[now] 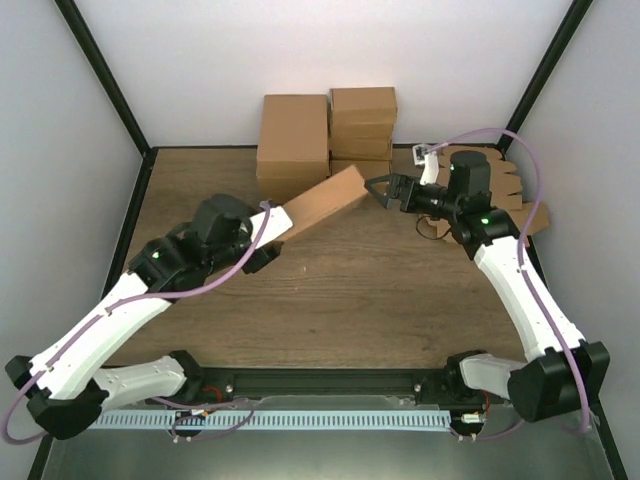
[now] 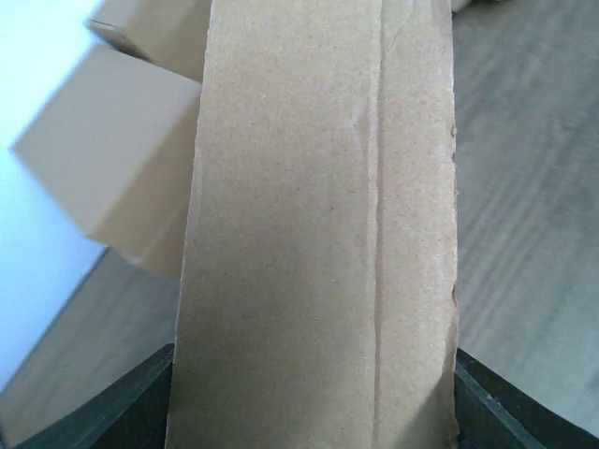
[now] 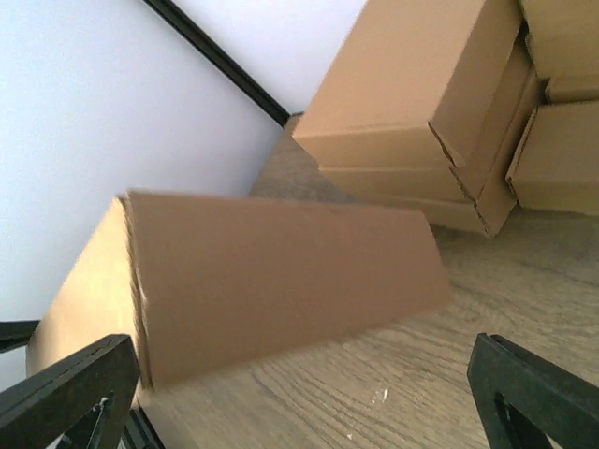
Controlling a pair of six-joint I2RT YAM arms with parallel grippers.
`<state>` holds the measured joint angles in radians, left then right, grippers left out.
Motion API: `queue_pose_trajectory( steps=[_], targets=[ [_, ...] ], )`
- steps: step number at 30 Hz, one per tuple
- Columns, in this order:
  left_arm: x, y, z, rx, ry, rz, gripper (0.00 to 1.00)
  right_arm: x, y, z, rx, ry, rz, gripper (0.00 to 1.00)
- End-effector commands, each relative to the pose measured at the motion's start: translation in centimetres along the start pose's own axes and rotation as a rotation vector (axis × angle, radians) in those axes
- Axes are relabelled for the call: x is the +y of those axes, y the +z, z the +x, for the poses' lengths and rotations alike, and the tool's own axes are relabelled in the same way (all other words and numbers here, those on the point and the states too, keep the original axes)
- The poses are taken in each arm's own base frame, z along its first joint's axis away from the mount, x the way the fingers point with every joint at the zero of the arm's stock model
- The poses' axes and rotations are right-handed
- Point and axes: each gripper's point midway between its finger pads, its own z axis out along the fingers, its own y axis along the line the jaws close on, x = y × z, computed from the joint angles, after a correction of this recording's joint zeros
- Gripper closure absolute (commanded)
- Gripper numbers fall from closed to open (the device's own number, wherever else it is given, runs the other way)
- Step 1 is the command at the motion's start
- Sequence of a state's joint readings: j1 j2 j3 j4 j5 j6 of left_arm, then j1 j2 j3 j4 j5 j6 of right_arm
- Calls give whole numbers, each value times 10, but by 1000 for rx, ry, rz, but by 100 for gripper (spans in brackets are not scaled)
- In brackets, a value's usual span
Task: Fold the paper box
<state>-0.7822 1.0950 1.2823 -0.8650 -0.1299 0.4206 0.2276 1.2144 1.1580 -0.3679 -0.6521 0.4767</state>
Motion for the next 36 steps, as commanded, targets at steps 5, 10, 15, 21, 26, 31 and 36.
queue_pose_trajectory(
  steps=[5, 10, 15, 21, 26, 31, 36],
  targets=[
    [83, -58, -38, -155, -71, -434, 56, 24, -34, -30, -159, -29, 28, 0],
    [143, -60, -38, 79, -78, -795, 55, 24, -31, -25, -142, -13, 15, 0],
    [183, -42, -64, 226, -72, -1015, 57, 25, -34, -23, -148, -19, 8, 0],
    [202, 38, -85, 413, 59, -1070, 57, 35, -41, -22, -163, -26, -27, 0],
    [209, 93, -98, 451, 90, -1083, 58, 41, -46, -20, -167, -31, -46, 0],
    [216, 131, -98, 489, 75, -1158, 57, 44, -48, -15, -155, -31, -60, 1],
    [216, 154, -97, 488, 33, -1220, 55, 42, -47, -12, -148, -33, -60, 1]
  ],
)
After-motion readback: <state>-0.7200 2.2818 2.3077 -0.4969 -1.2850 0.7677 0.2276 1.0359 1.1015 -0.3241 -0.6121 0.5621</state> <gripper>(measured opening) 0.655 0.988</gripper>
